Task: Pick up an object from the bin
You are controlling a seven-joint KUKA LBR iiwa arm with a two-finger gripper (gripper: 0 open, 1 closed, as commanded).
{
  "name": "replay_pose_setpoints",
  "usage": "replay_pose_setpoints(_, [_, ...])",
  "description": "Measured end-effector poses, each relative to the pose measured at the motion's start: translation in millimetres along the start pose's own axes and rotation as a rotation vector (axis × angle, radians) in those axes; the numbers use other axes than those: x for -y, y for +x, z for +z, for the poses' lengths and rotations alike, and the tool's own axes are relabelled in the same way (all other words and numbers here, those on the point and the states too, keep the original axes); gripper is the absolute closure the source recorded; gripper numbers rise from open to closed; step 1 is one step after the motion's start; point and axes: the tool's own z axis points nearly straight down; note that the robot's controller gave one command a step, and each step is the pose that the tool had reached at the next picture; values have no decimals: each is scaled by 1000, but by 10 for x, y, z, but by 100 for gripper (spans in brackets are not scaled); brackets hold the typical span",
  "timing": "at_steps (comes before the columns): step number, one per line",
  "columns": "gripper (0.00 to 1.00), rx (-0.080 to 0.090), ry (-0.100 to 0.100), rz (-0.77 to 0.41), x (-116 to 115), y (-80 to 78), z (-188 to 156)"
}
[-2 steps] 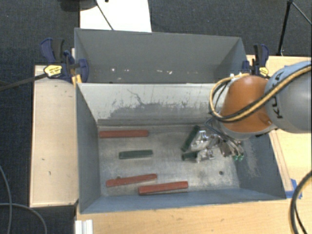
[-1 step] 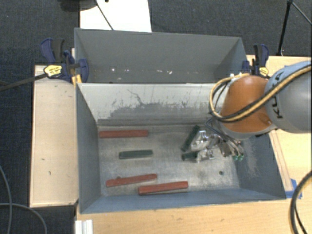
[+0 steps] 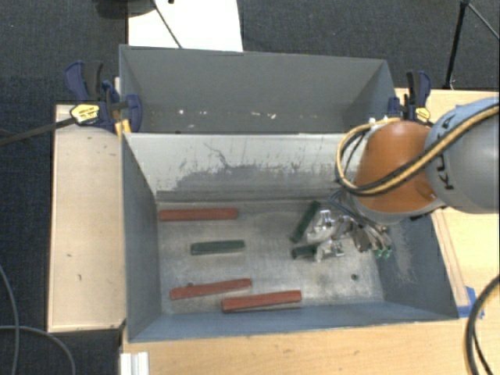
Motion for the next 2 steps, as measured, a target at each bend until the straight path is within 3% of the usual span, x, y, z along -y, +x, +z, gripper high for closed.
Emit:
replay_pose_setpoints(1, [100, 2, 3, -82, -71, -287, -314])
replay_pose_setpoints(2, [100, -1, 2, -125, -133, -64, -1957])
